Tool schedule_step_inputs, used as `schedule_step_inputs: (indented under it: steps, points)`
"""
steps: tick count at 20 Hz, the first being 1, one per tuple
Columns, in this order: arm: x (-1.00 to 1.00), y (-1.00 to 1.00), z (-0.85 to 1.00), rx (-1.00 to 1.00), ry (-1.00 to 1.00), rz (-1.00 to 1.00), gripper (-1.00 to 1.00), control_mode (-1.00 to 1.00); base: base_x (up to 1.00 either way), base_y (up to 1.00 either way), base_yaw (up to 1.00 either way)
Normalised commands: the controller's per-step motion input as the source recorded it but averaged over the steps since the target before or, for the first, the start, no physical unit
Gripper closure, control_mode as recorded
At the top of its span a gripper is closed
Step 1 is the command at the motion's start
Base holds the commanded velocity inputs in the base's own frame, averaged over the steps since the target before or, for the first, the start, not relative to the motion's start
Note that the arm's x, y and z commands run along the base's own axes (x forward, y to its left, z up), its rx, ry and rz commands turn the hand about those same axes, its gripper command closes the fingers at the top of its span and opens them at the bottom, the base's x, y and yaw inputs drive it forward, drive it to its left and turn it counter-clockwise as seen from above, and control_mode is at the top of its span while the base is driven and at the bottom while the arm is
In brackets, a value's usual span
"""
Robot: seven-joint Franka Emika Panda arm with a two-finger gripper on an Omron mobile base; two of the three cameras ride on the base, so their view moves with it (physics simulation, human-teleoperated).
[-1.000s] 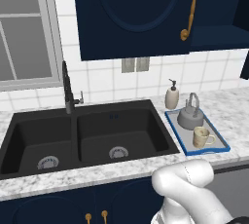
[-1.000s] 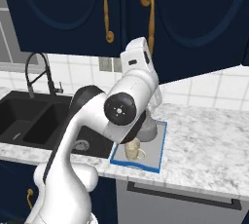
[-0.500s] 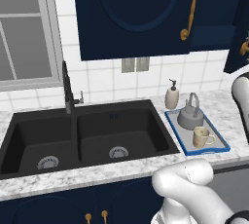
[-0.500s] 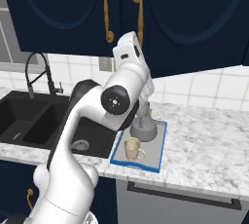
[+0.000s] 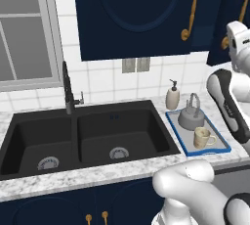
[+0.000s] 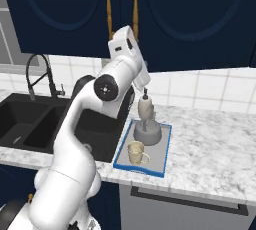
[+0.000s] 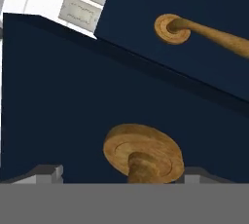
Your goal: Pick the kettle from the counter and place it on the tray. Then pick the mug from the cabinet and place it on the tray. Then close the cabinet doors.
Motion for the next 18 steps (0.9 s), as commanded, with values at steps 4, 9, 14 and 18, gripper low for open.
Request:
schedule_step_inputs:
  steps: [4,9,14,18]
  points:
    - [1.00,0.41,-0.29,0.00,0.19,0.06,-1.00,-1.00,0.00,0.00,0.00]
    - [1.00,0.42,-0.27,0.01,0.20,0.07,-1.00,-1.00,0.00,0.00,0.00]
    - [1.00,0.39,-0.23,0.04,0.25,0.07,-1.00,-1.00,0.00,0.00,0.00]
    - [1.00,0.30,-0.13,0.06,0.25,0.06,-1.00,-1.00,0.00,0.00,0.00]
